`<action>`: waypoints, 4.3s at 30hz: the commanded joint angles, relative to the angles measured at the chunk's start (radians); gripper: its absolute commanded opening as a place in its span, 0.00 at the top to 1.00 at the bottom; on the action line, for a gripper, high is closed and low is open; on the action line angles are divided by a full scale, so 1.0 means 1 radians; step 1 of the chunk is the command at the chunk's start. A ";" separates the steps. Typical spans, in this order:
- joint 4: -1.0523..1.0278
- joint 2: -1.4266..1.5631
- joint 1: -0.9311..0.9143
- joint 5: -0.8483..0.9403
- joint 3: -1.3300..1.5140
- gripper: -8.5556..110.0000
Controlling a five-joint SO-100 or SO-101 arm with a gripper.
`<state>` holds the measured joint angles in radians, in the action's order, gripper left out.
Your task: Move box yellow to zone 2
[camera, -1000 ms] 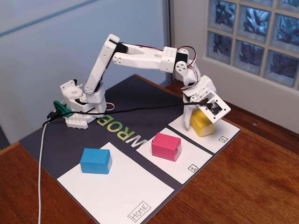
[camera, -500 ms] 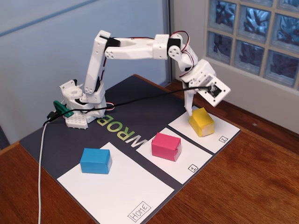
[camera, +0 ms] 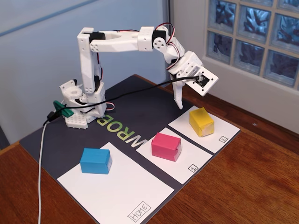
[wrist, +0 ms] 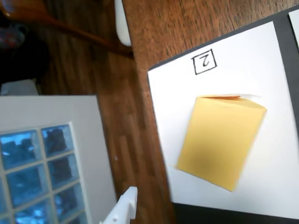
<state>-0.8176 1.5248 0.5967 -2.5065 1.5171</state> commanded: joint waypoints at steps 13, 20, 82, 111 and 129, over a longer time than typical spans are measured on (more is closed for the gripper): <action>-0.077 0.474 -0.324 0.612 0.345 0.93; -0.087 0.706 -0.422 0.801 0.575 0.93; -0.641 1.815 -0.698 0.994 1.522 0.93; -0.641 1.815 -0.696 0.994 1.522 0.93; -0.641 1.815 -0.696 0.994 1.522 0.93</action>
<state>-1.3975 3.2873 -0.1028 -1.5079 3.0388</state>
